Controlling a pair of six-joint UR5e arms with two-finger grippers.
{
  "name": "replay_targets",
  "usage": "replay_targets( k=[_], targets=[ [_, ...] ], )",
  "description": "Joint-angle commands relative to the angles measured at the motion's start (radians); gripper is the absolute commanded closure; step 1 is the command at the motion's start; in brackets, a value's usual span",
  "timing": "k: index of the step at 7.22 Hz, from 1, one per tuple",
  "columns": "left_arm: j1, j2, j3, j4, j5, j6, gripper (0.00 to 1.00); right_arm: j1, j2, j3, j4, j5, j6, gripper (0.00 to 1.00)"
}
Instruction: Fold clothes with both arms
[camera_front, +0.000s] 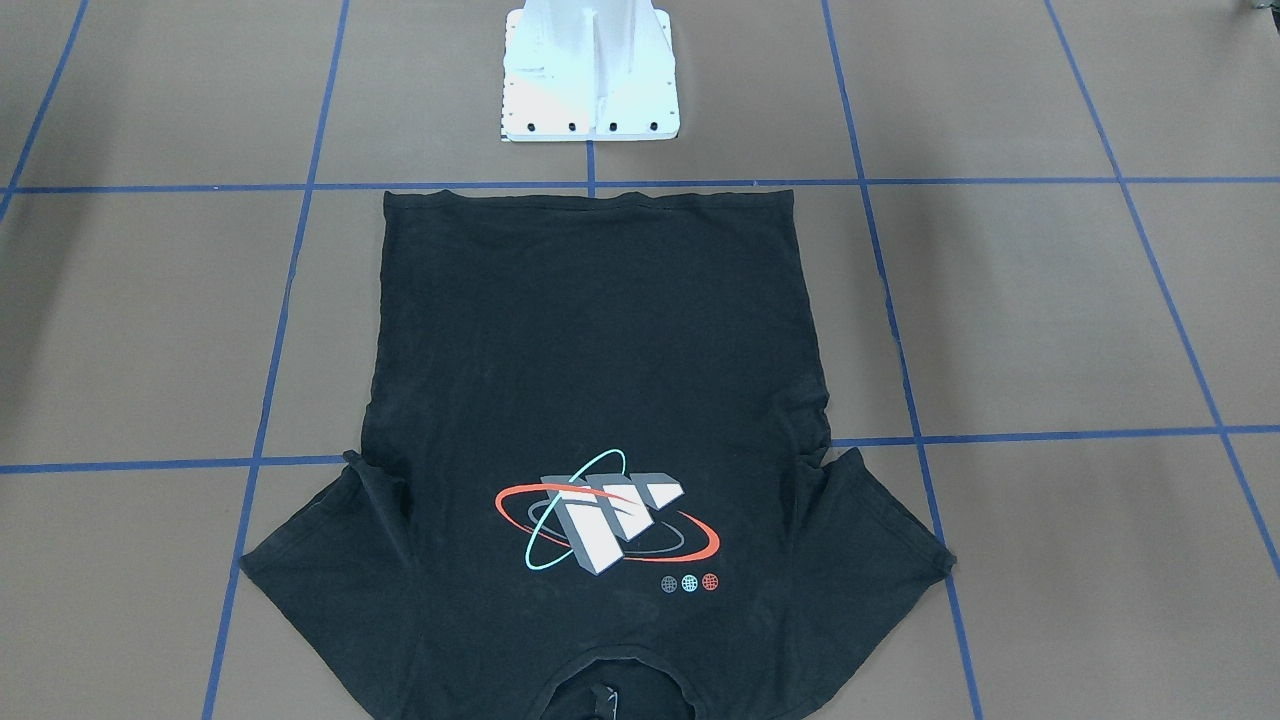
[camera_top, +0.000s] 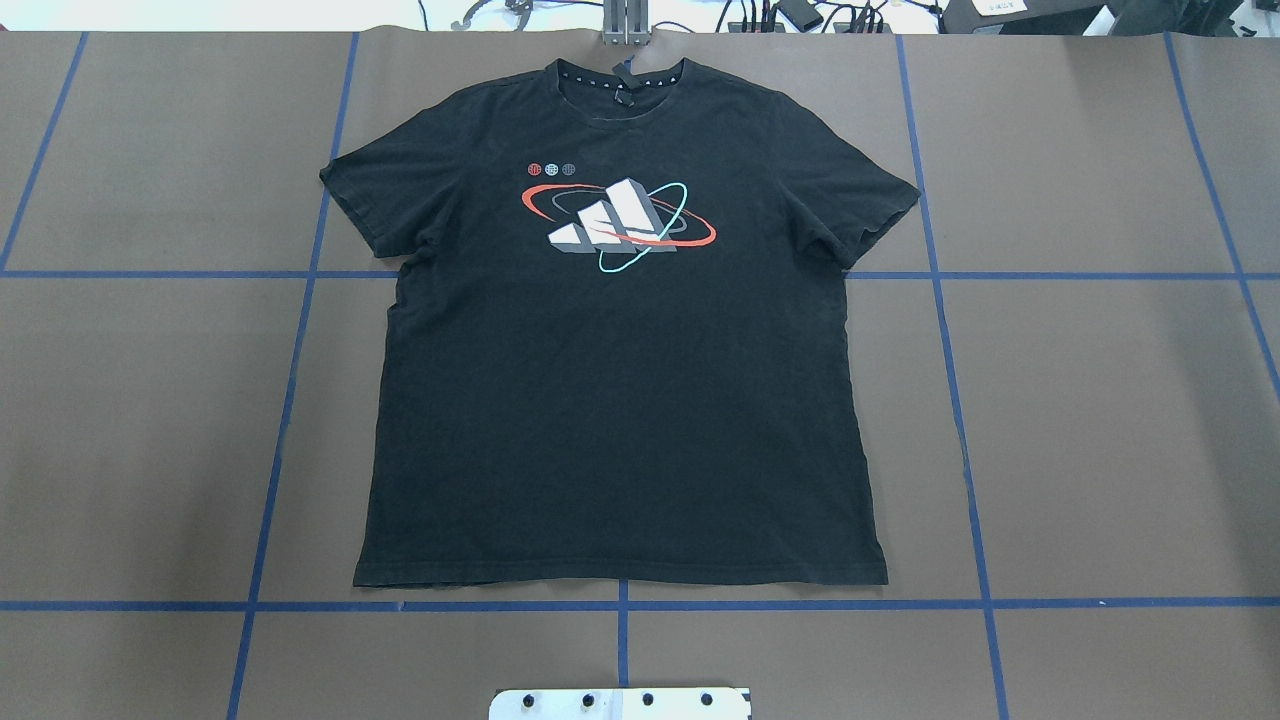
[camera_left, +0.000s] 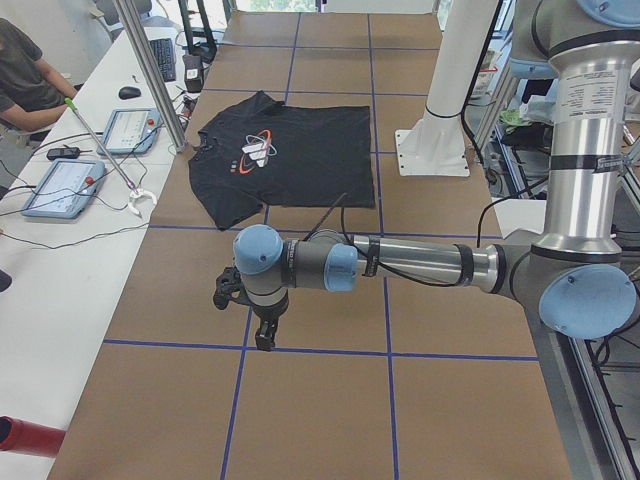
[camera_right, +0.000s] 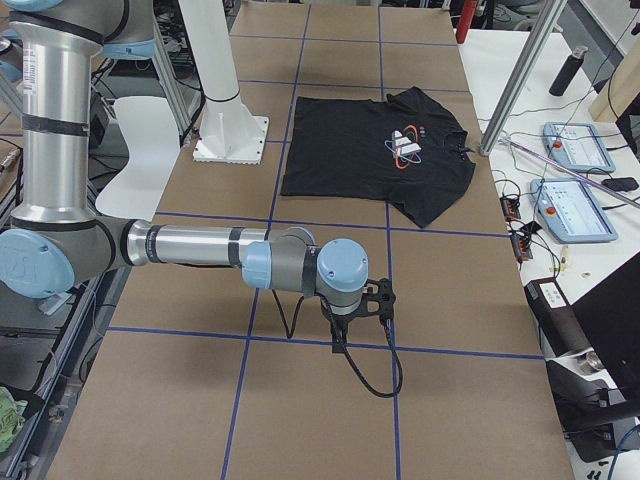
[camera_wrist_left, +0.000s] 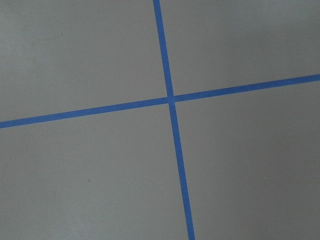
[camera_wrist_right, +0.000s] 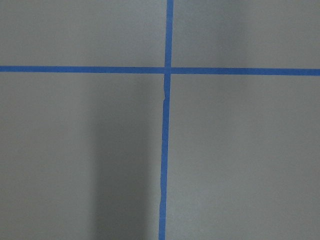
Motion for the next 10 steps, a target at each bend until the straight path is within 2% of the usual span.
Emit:
replay_targets(
  k=[1, 4, 6, 7, 8, 9, 10],
  targets=[
    [0.000, 0.002, 0.000, 0.000, 0.000, 0.001, 0.00, 0.000, 0.003, 0.002, -0.002, -0.003, 0.002, 0.00],
    [0.003, -0.030, -0.001, 0.000, 0.000, 0.001, 0.00, -0.001, 0.063, 0.004, -0.009, 0.009, 0.016, 0.00],
    [0.003, -0.113, 0.008, -0.008, -0.006, 0.001, 0.00, -0.073, 0.148, -0.018, -0.003, 0.011, 0.060, 0.00],
    [0.009, -0.136, 0.079, -0.131, -0.003, 0.000, 0.00, -0.128, 0.193, -0.018, 0.003, 0.010, 0.208, 0.00],
    [0.011, -0.137, 0.110, -0.260, -0.008, -0.061, 0.00, -0.167, 0.259, -0.024, 0.002, 0.008, 0.241, 0.00],
    [0.014, -0.148, 0.112, -0.315, -0.011, -0.247, 0.00, -0.185, 0.358, -0.030, -0.011, -0.004, 0.237, 0.00],
    [0.027, -0.159, 0.111, -0.404, -0.009, -0.457, 0.00, -0.208, 0.385, -0.042, 0.000, -0.012, 0.240, 0.00]
  ],
)
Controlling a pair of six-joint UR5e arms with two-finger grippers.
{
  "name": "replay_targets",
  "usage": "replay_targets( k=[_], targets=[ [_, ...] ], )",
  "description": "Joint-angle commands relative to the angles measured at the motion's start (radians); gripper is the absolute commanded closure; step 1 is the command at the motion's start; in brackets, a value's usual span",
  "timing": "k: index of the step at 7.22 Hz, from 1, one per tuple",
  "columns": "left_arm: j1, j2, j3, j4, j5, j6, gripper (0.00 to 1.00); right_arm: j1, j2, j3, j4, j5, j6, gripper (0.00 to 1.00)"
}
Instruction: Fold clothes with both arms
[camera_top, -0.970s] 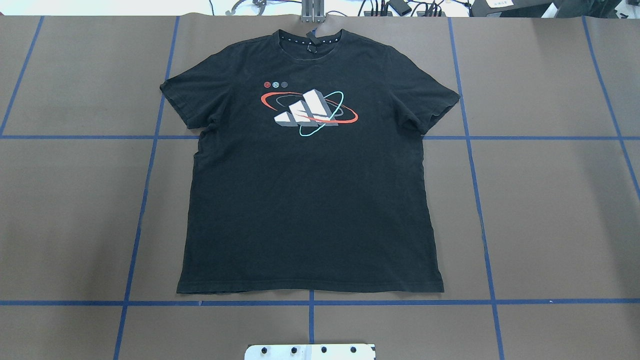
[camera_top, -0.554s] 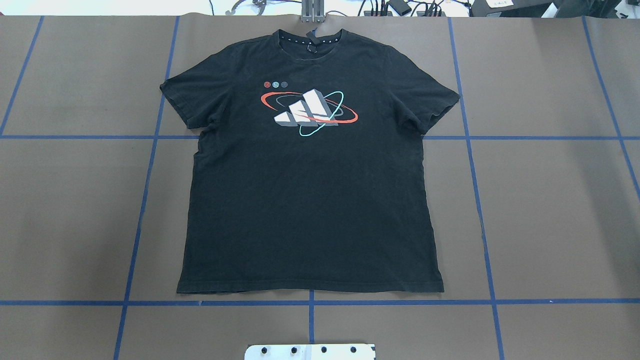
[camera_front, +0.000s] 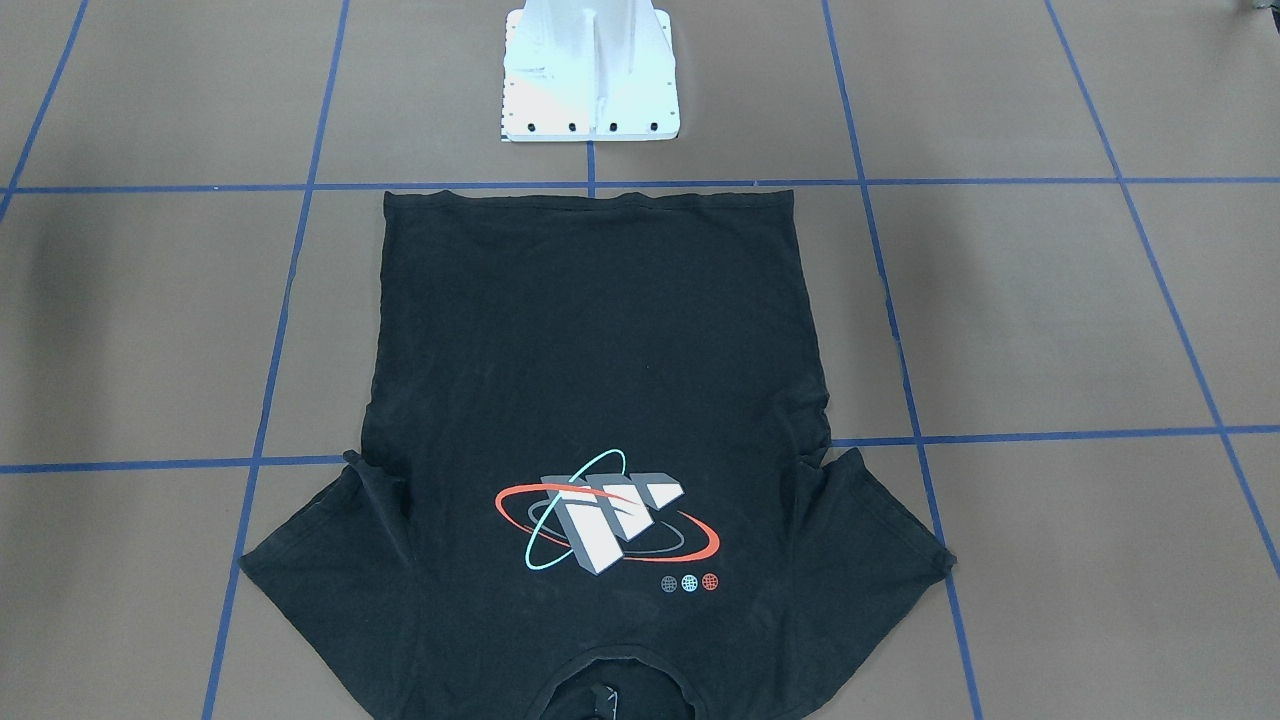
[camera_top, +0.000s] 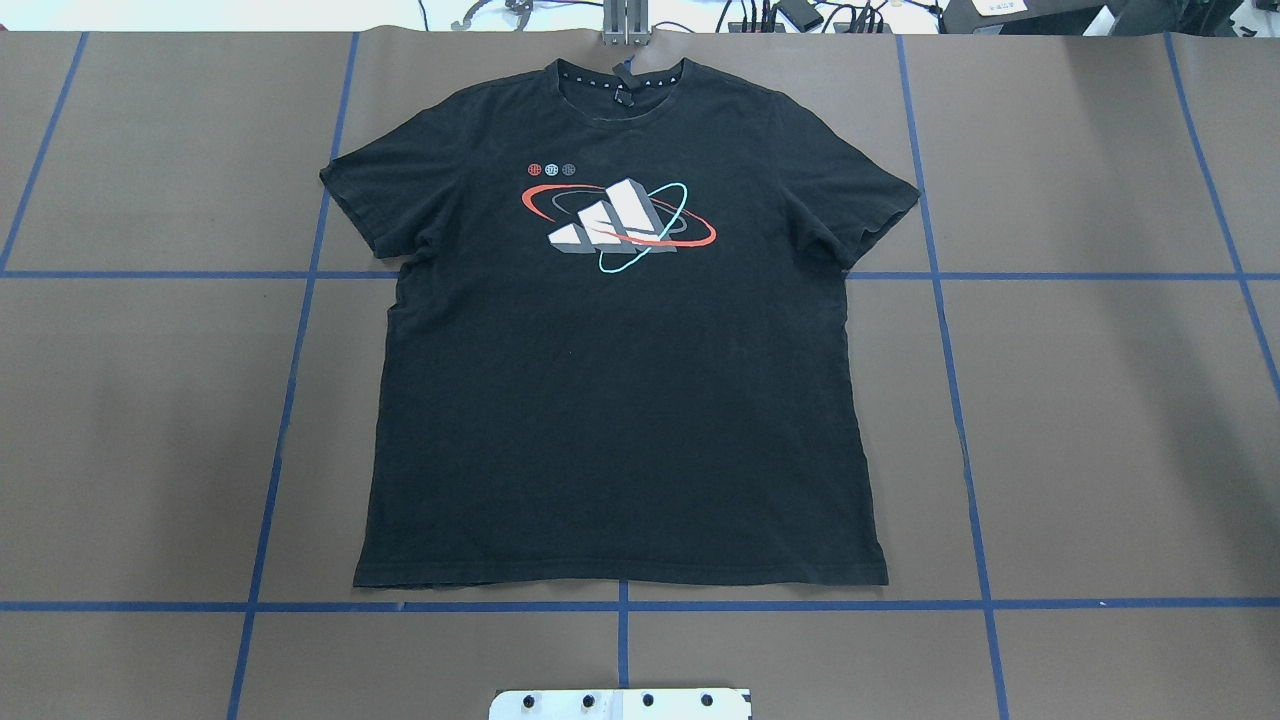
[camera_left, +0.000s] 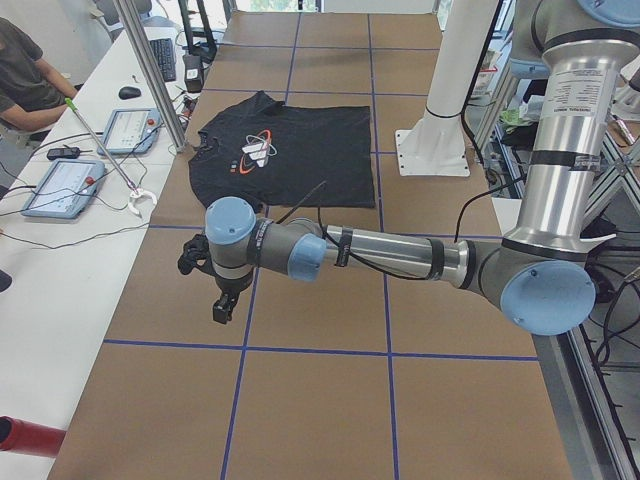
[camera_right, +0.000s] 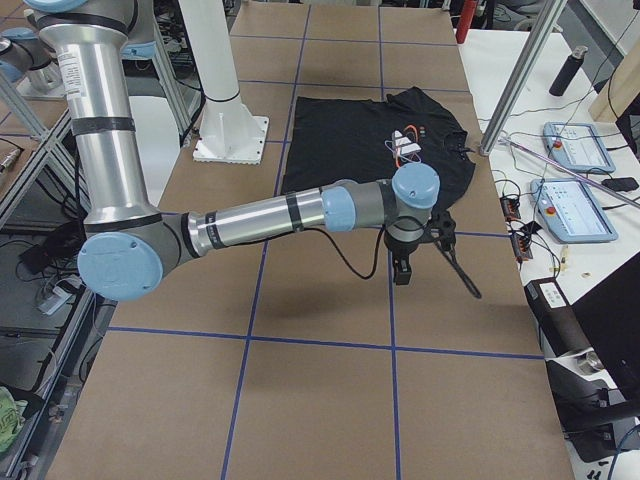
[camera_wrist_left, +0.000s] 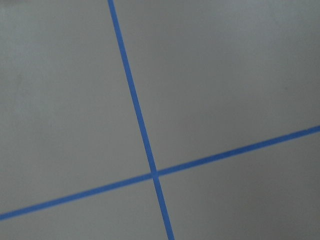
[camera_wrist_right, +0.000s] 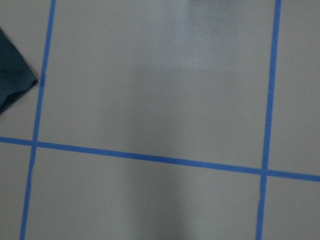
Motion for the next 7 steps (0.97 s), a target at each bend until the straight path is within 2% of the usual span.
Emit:
replay_targets(
  k=[1, 3, 5, 6, 7],
  targets=[
    [0.038, -0.017, 0.058, -0.201, 0.000, -0.299, 0.00, -0.039, 0.067, -0.029, 0.019, -0.009, 0.022, 0.00],
    [0.151, -0.026, 0.101, -0.330, 0.006, -0.334, 0.00, -0.056, 0.094, -0.043, 0.050, -0.009, 0.042, 0.00],
    [0.158, -0.105, 0.107, -0.346, 0.004, -0.361, 0.00, -0.059, 0.159, -0.115, 0.050, -0.007, 0.052, 0.00],
    [0.158, -0.159, 0.129, -0.345, 0.001, -0.382, 0.00, -0.070, 0.197, -0.150, 0.062, -0.001, 0.112, 0.00],
    [0.182, -0.167, 0.134, -0.378, 0.003, -0.426, 0.00, -0.093, 0.202, -0.172, 0.164, -0.010, 0.194, 0.00]
  ],
)
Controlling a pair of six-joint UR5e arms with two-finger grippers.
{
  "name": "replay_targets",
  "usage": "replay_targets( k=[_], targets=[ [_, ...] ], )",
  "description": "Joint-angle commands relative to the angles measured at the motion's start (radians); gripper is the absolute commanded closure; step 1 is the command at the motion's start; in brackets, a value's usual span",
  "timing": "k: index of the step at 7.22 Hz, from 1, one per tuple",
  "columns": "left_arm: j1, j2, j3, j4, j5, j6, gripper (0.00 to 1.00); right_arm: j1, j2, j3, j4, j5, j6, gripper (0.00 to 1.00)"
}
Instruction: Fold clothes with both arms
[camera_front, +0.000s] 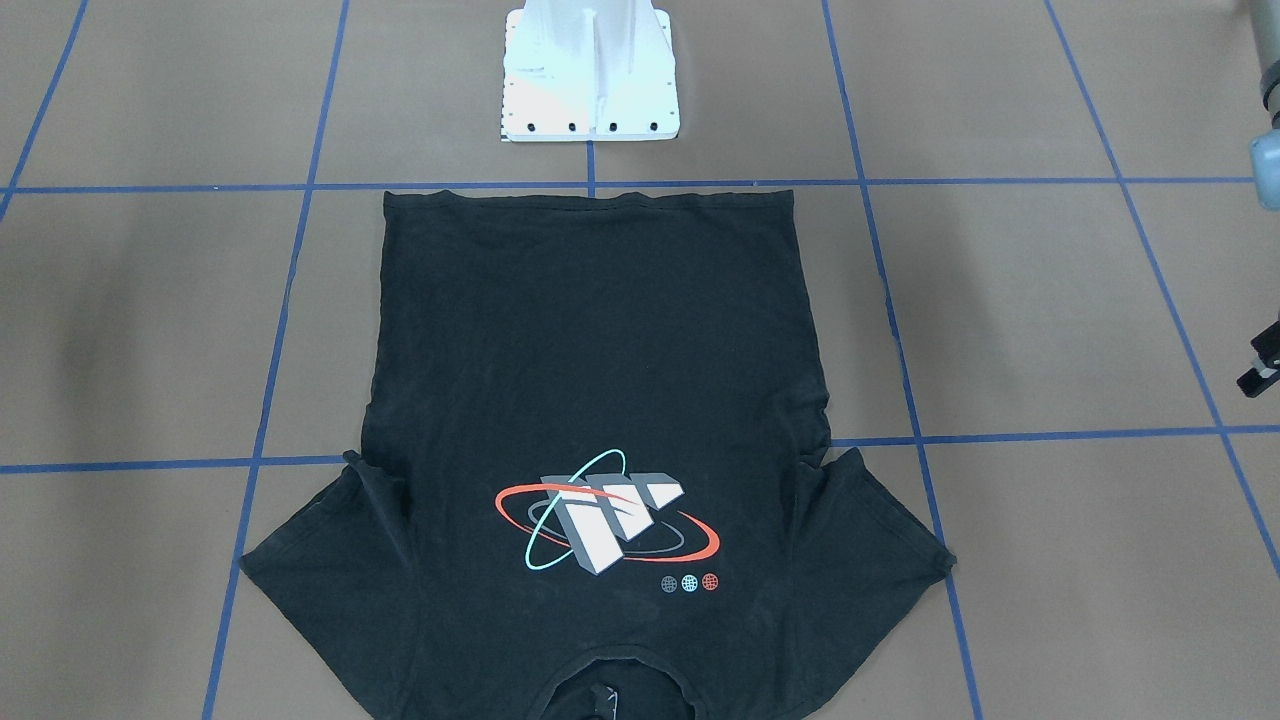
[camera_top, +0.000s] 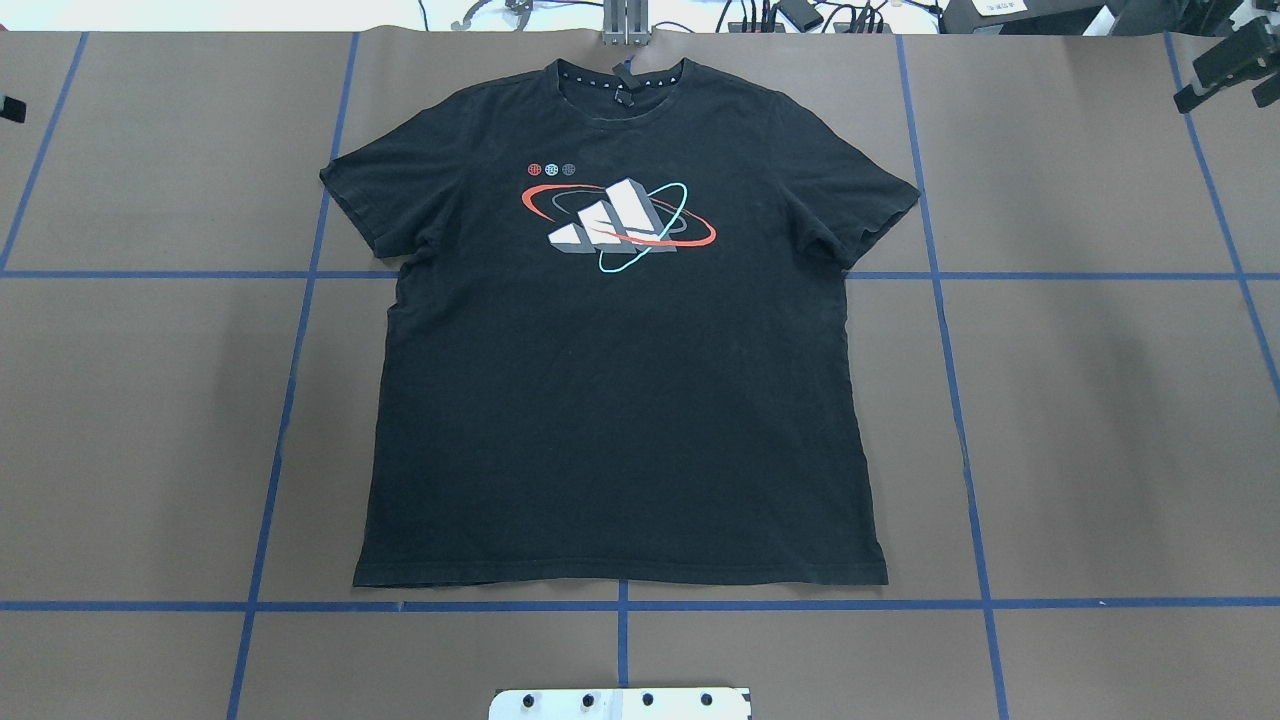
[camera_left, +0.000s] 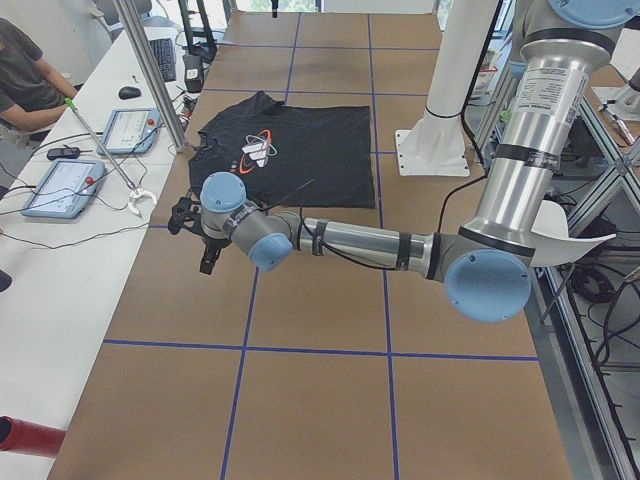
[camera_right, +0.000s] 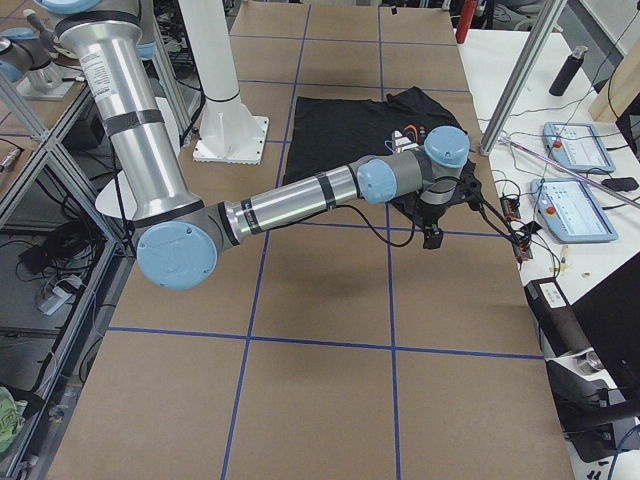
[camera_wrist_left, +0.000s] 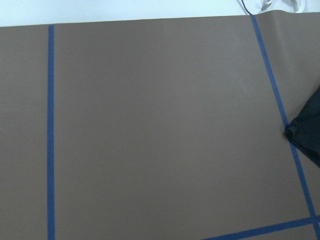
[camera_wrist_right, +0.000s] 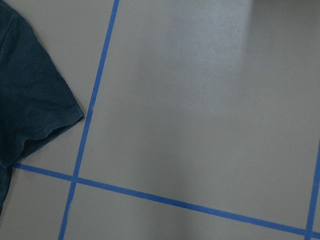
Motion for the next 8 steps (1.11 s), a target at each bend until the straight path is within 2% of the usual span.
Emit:
replay_targets(
  k=[1, 2, 3, 4, 5, 6, 7, 8],
  targets=[
    [0.082, -0.033, 0.038, -0.111, 0.006, -0.111, 0.00, -0.105, 0.030, -0.089, 0.203, -0.099, 0.244, 0.00],
    [0.121, -0.062, 0.074, -0.178, 0.028, -0.247, 0.00, -0.161, 0.032, -0.120, 0.335, -0.188, 0.384, 0.01],
    [0.168, -0.064, 0.091, -0.285, 0.105, -0.376, 0.00, -0.184, 0.043, -0.187, 0.450, -0.193, 0.434, 0.01],
    [0.205, -0.071, 0.137, -0.393, 0.144, -0.467, 0.01, -0.203, 0.067, -0.232, 0.541, -0.192, 0.464, 0.01],
    [0.241, -0.105, 0.191, -0.467, 0.199, -0.565, 0.01, -0.221, 0.098, -0.255, 0.595, -0.194, 0.518, 0.01],
    [0.297, -0.167, 0.238, -0.474, 0.294, -0.657, 0.01, -0.270, 0.142, -0.269, 0.606, -0.235, 0.626, 0.02],
    [0.327, -0.186, 0.263, -0.489, 0.357, -0.660, 0.01, -0.317, 0.164, -0.304, 0.684, -0.287, 0.687, 0.02],
    [0.327, -0.188, 0.273, -0.512, 0.361, -0.664, 0.01, -0.353, 0.164, -0.371, 0.805, -0.348, 0.725, 0.02]
  ],
)
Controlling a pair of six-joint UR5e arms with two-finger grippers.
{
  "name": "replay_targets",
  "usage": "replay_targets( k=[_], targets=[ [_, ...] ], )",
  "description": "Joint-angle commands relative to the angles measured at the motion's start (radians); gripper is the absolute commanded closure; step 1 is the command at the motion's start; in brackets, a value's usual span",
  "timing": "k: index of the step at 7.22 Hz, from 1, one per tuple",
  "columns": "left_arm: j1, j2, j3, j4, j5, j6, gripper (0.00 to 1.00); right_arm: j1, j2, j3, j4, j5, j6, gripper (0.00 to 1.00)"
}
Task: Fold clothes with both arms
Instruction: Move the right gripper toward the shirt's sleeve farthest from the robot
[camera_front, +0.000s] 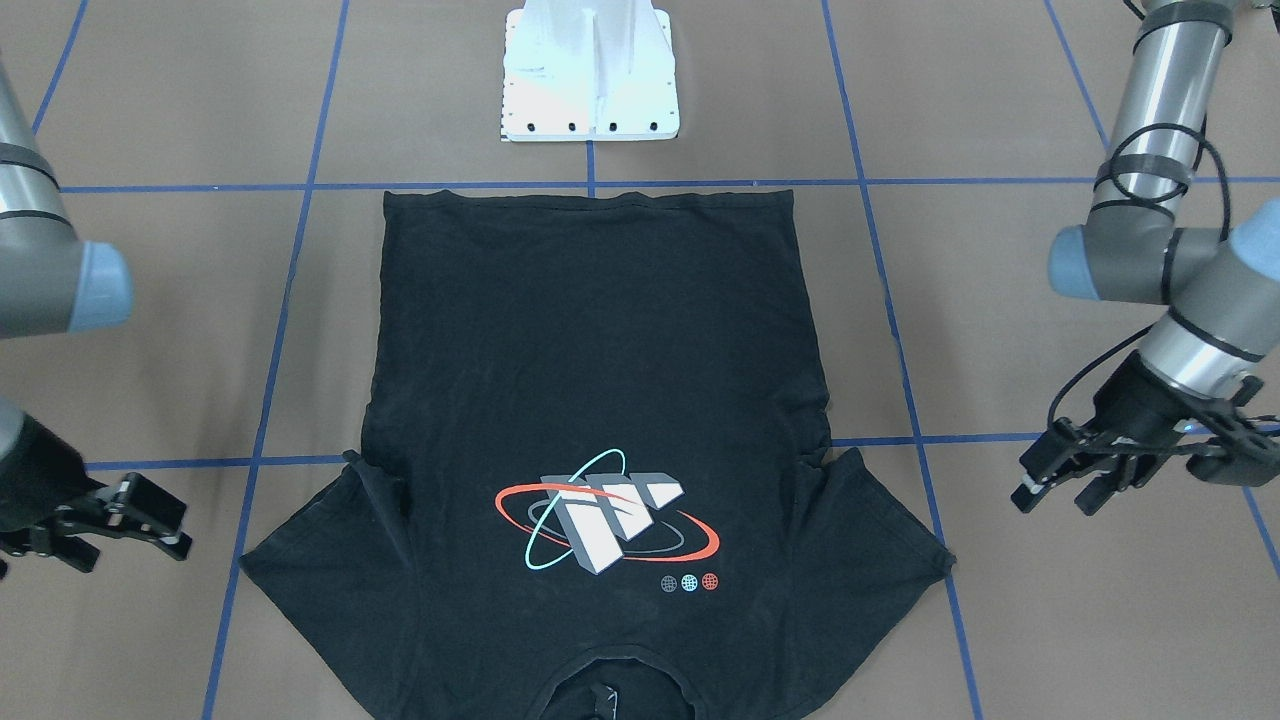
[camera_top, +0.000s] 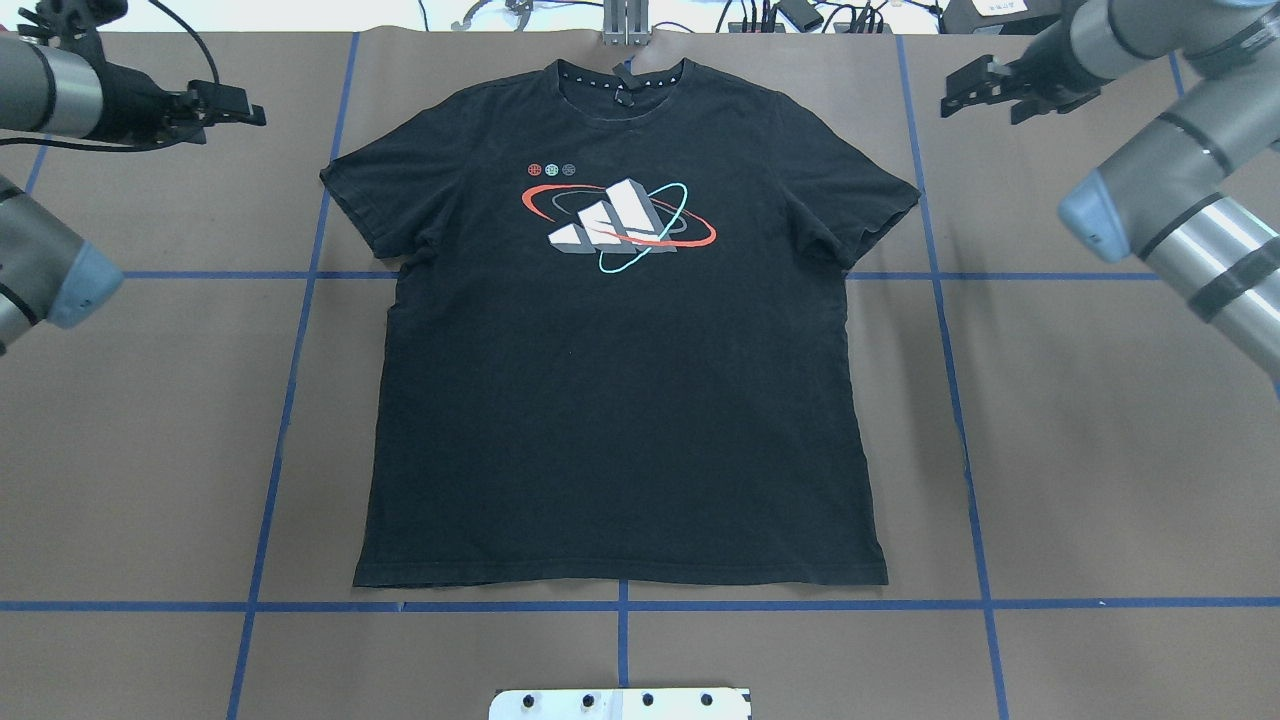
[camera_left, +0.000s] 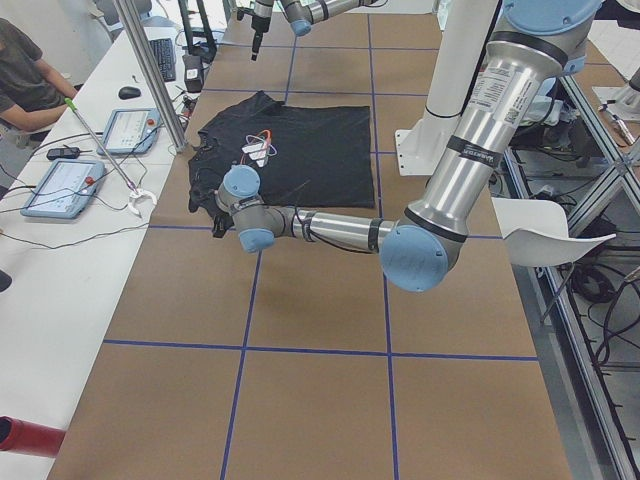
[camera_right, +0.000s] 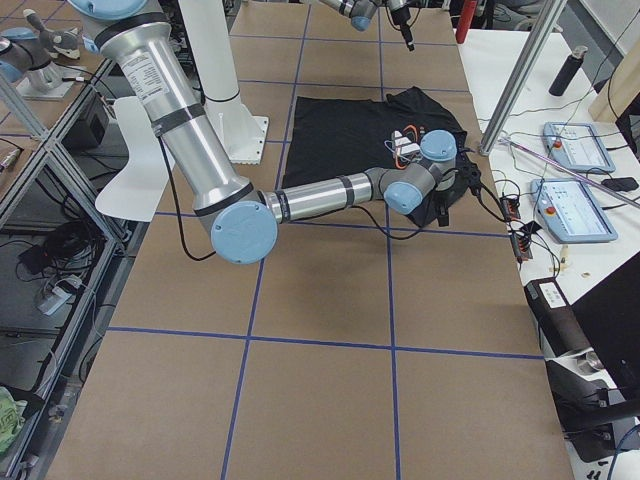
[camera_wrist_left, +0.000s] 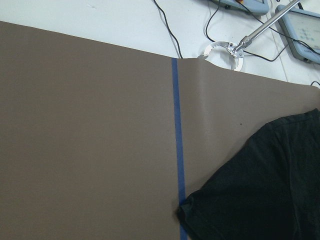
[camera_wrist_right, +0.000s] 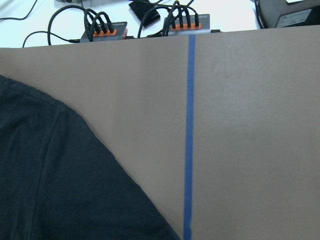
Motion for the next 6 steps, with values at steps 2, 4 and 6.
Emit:
replay_targets(
  k=[2, 4, 6],
  targets=[
    [0.031, -0.027, 0.031, -0.029, 0.039, -0.023, 0.01, -0.101, 0.025, -0.111, 0.183, -0.107, 0.060, 0.06],
    [0.032, -0.041, 0.043, -0.030, 0.040, -0.023, 0.01, -0.114, 0.019, -0.153, 0.172, -0.102, -0.077, 0.14],
    [0.032, -0.041, 0.043, -0.030, 0.040, -0.023, 0.01, -0.117, 0.031, -0.191, 0.163, -0.099, -0.133, 0.19]
  ],
)
